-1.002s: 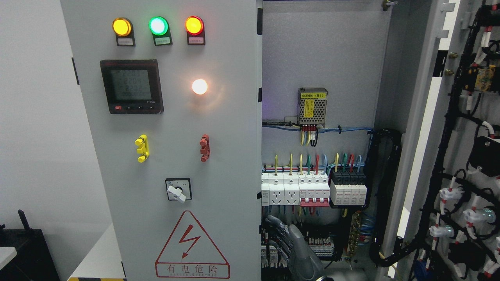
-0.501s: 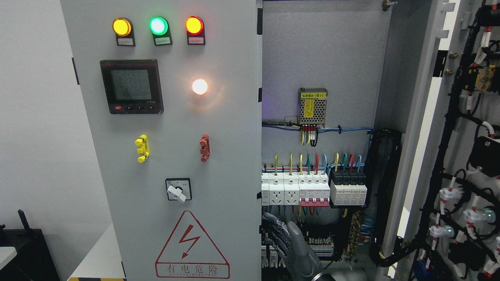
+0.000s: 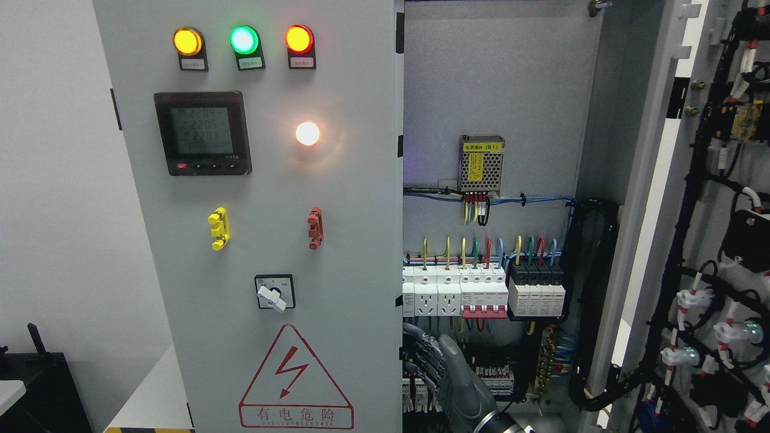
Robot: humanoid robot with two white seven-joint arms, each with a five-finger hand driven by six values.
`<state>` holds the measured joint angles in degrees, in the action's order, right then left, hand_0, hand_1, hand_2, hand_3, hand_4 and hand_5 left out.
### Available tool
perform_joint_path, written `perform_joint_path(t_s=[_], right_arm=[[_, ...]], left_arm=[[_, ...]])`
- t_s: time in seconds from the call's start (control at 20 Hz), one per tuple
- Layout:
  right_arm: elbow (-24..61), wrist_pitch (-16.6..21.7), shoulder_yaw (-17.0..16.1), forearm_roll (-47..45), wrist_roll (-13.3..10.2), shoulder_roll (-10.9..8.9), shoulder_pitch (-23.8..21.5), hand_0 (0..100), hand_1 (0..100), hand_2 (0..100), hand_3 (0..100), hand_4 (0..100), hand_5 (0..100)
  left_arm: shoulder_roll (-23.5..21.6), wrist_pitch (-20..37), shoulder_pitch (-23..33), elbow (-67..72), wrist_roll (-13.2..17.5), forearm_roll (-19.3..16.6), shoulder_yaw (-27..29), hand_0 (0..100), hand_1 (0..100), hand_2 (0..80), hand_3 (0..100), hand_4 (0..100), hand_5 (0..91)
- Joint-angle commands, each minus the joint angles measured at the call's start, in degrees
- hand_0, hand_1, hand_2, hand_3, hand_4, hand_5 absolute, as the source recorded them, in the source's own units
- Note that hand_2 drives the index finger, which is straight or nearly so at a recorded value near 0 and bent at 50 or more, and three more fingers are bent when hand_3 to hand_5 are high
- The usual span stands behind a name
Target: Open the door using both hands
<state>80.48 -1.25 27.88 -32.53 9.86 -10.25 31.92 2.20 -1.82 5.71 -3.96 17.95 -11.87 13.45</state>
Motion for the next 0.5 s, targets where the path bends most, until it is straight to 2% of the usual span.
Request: perform_joint_path(t_s=[0.0,0.25,0.35,0.45], right_arm=[[-0.8,0.0,0.5,-0.2,0.2,-0.91,0.9,0,0,0,0,0,0],[-0.6,-1.3,0.7,-0.2,0.2,-0.91,0.8,0,0,0,0,0,0],[-0.4,-1.7,1.0,-2.1,2.1,-0.91,0.8,0,0,0,0,0,0],[-0.4,-2.9,1.0,-3.8,2.6,-1.0,0.9,0,0,0,0,0,0]], left_arm=[[0.0,0.0,0.0,0.0,0.0,0.0,0.0,0,0,0.0,0,3,0.0],[0.0,0.0,0.0,0.0,0.0,0.0,0.0,0,0,0.0,0,3,0.0],[0.0,0.0,0.0,0.0,0.0,0.0,0.0,0,0,0.0,0,3,0.0],[0.0,0.0,0.0,0.0,0.0,0.0,0.0,0,0,0.0,0,3,0.0]])
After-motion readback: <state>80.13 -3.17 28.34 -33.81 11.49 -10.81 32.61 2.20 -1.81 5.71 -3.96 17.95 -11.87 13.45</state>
